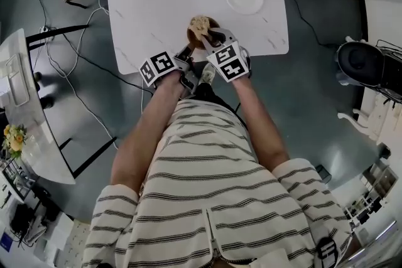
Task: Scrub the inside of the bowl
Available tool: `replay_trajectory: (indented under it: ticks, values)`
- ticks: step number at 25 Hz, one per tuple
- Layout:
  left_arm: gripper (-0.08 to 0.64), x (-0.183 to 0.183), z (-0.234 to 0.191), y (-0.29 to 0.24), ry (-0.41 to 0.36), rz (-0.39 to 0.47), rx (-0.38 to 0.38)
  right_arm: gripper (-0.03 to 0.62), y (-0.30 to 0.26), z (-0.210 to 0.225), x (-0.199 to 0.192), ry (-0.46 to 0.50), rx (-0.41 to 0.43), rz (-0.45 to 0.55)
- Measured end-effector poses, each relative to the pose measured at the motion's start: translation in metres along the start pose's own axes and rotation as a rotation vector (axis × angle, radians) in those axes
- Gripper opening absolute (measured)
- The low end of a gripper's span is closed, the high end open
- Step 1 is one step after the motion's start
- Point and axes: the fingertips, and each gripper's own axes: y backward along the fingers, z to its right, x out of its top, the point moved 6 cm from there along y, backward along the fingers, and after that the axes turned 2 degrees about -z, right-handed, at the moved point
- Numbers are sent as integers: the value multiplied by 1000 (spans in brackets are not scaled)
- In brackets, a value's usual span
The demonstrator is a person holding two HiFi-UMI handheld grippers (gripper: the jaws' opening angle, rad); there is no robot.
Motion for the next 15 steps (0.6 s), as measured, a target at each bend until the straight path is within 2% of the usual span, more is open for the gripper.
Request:
replay_trajectory:
  ticks: [15]
  values:
    - [8, 3, -2, 3, -2, 10, 8, 69, 0, -16, -2, -15, 73, -1]
